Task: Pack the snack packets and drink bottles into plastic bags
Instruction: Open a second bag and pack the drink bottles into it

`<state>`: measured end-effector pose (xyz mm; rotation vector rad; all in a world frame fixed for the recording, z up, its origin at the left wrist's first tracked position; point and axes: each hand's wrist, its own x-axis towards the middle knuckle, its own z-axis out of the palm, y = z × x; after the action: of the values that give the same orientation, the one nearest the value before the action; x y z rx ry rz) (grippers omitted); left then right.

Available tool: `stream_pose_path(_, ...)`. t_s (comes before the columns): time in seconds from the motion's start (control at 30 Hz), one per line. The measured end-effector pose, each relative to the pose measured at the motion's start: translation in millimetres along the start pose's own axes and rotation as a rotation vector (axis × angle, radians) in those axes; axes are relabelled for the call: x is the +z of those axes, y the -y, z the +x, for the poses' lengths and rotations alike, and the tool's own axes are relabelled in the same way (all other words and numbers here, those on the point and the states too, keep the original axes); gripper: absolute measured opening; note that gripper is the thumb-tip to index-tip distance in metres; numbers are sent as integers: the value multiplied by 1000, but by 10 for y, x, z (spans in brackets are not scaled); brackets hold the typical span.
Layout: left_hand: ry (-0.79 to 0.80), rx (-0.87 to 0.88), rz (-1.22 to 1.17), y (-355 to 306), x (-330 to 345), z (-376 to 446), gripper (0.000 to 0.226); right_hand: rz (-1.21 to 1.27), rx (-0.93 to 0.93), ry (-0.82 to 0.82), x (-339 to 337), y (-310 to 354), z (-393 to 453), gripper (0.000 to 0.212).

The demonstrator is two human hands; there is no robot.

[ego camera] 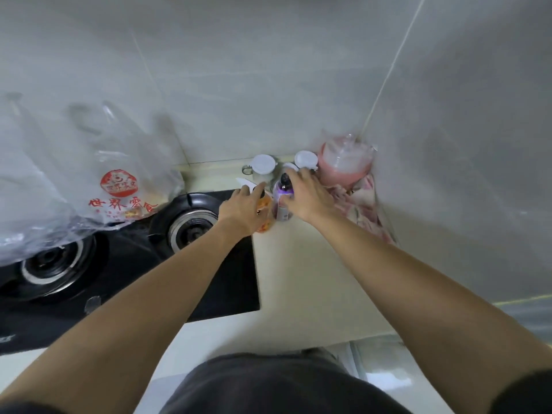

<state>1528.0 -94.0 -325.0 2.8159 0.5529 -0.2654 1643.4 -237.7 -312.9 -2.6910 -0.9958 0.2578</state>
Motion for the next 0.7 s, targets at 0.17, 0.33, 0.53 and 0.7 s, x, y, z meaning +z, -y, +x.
stream_pose_path(0.17, -102, -73, -5, -79, 93, 191, 35, -33, -130, 54, 14, -151, 288, 48)
stream_pose_path(0.33, -232, -122, -78, -192, 274, 195, 19, -50, -265, 62, 46, -254, 468, 36)
stream_pose_path(0.53, -373, -211, -209, -248, 421, -194, 21, 68, -335, -19, 87, -202, 212, 25)
stream_pose_path(0.7, -510, -281, -282, -164, 199, -684, 20, 189, -432, -38, -72, 157, 78, 27)
